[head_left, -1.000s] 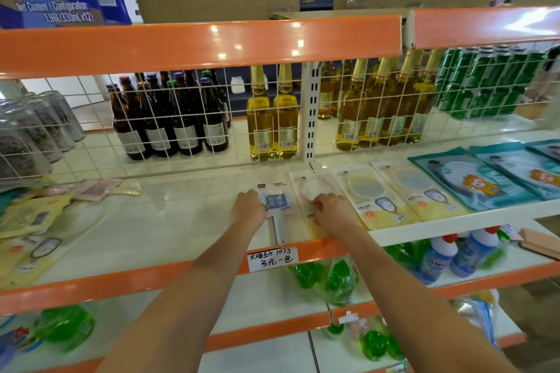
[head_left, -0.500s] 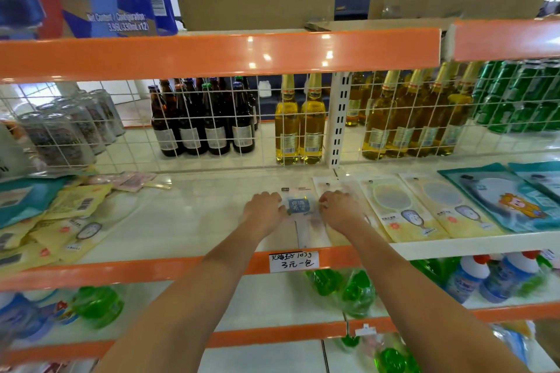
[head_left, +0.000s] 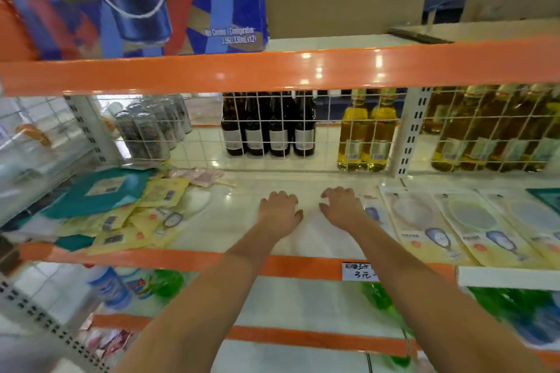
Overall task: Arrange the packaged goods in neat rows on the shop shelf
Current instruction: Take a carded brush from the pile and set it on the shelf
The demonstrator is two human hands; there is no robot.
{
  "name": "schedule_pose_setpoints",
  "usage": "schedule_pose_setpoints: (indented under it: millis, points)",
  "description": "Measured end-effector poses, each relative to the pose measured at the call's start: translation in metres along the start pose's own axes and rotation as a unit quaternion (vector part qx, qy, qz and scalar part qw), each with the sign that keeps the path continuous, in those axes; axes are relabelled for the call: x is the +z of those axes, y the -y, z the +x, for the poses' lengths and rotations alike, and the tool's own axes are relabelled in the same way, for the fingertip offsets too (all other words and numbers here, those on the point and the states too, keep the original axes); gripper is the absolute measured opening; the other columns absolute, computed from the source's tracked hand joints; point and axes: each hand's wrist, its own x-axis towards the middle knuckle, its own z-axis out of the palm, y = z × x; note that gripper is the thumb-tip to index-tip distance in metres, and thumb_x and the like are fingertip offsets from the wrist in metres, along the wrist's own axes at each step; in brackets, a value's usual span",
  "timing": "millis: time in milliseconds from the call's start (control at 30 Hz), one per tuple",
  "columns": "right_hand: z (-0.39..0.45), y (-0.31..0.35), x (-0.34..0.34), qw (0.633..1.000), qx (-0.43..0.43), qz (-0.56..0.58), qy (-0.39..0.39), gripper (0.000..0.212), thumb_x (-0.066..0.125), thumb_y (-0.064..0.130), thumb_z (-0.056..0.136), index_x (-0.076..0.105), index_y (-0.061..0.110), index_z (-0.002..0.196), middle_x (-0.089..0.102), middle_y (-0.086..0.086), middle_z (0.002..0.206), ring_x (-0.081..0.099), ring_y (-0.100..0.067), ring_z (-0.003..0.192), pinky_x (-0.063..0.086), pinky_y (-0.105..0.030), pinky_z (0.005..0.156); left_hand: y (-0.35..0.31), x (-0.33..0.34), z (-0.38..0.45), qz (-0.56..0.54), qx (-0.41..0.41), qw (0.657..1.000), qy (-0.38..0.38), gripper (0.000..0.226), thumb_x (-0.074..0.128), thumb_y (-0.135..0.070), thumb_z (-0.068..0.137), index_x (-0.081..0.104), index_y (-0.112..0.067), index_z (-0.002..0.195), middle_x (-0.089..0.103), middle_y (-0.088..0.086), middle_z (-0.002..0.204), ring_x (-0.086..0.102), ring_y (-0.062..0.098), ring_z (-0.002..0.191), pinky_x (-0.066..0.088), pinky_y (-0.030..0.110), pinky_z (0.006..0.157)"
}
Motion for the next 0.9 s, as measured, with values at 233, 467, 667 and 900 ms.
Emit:
schedule_pose_setpoints:
  millis: [233,467,667,900]
  points:
    - [0.014,0.081,0.022,0.999,-0.041,0.019,0.016,0.041,0.04,0.032,0.099,0.042,0.017,0.137,0.043,-0.009,0.139,0.035,-0.028,0.129,0.035,-0.039,0.101,0.08,-0.013,-0.017,0.019,-0.053,0.998,-0.02,0.047,0.039,-0.041,0.098,0.043,-0.016,0.137,0.045,0.008,0.136,0.04,0.026,0.125,0.036,0.039,0.1]
    - [0.03,0.152,0.046,0.997,-0.065,0.024,0.027,0.04,0.041,0.033,0.098,0.044,0.018,0.135,0.045,-0.008,0.136,0.036,-0.027,0.128,0.036,-0.038,0.1,0.157,-0.008,-0.037,0.004,-0.083,0.996,-0.031,0.046,0.041,-0.04,0.096,0.045,-0.014,0.134,0.045,0.008,0.134,0.039,0.027,0.125,0.035,0.041,0.1]
    - [0.042,0.204,0.067,0.996,-0.076,0.029,0.029,0.04,0.042,0.033,0.098,0.044,0.018,0.135,0.047,-0.008,0.134,0.038,-0.027,0.126,0.037,-0.038,0.098,0.212,-0.009,-0.045,-0.009,-0.106,0.993,-0.043,0.044,0.041,-0.038,0.096,0.045,-0.014,0.134,0.045,0.007,0.134,0.038,0.026,0.127,0.035,0.042,0.102]
    - [0.061,0.233,0.084,0.995,-0.084,0.015,0.043,0.038,0.042,0.028,0.098,0.045,0.017,0.134,0.045,-0.009,0.136,0.037,-0.028,0.127,0.037,-0.038,0.099,0.246,-0.003,-0.037,-0.048,-0.097,0.992,-0.068,0.039,0.042,-0.034,0.096,0.048,-0.018,0.131,0.044,0.006,0.136,0.038,0.024,0.127,0.034,0.04,0.104]
